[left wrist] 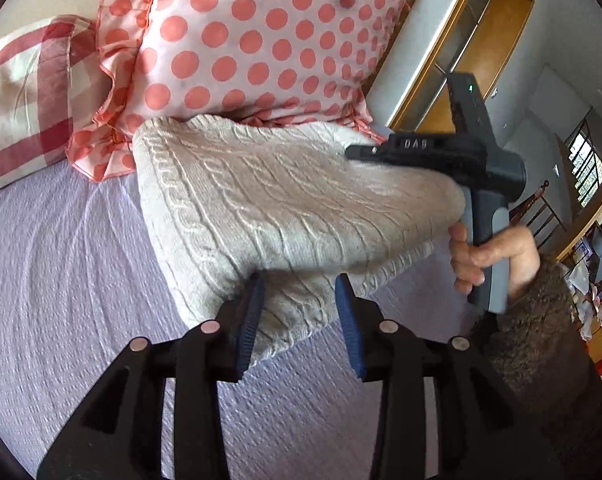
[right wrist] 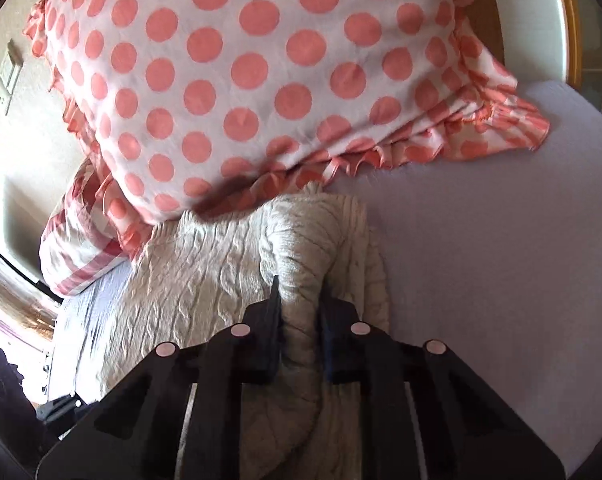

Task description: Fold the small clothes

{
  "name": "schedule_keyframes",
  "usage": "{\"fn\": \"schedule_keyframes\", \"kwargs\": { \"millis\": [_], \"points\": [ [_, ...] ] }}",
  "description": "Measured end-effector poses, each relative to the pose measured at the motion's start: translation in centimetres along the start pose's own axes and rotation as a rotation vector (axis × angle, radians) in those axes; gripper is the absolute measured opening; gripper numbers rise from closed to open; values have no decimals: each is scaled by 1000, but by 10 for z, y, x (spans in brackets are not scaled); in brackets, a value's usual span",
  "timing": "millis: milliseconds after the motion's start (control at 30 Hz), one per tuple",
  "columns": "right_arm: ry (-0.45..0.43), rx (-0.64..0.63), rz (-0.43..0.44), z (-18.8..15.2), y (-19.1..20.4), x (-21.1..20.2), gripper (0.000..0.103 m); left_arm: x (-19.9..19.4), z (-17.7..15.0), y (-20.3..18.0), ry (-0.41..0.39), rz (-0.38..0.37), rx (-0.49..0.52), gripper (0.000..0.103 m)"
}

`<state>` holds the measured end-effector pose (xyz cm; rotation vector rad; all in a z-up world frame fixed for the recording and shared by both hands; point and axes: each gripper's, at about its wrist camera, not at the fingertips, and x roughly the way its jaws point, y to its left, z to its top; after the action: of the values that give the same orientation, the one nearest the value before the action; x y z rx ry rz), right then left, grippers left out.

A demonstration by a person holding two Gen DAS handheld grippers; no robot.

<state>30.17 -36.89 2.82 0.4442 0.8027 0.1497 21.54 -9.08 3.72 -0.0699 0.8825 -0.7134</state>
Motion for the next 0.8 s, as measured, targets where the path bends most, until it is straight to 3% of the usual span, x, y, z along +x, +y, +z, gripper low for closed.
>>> {"fn": "schedule_keyframes", "kwargs": {
  "millis": [67, 133, 167, 233, 300, 333, 400, 467, 600, 700, 800],
  "points": [
    [3, 43, -60, 9, -11, 6, 9, 8, -5, 0, 27, -3, 7, 25],
    [79, 34, -109, 6, -17, 28, 9, 13, -8, 0, 27, -4, 10, 24],
    [68, 12, -123, 5, -14, 27, 10, 13, -9, -1, 22, -1, 19, 24],
    [55, 19, -106, 6, -12, 11, 24, 4, -7, 3, 11, -28, -9, 24],
    [57, 100, -29, 4, -21, -12, 93, -18, -1, 17, -58, -81, -94, 28],
    [37, 133, 39, 0, -26, -24, 101, -29, 2, 27, -103, -94, -142, 32],
    [51, 172, 121, -8, -35, -35, 102, -43, 11, 48, -158, -63, -225, 56],
    [102, 206, 143, -15, -39, -31, 102, -39, 22, 65, -121, -39, -278, 56],
    [190, 228, 152, -27, -40, -9, 100, -3, 32, 83, 17, -94, -370, 57],
    [241, 242, 202, -37, -39, 2, 84, 19, 32, 89, 72, -138, -417, 63],
    [232, 236, 241, -44, -42, 2, 76, 31, 36, 96, 86, -190, -474, 66]
  ]
}}
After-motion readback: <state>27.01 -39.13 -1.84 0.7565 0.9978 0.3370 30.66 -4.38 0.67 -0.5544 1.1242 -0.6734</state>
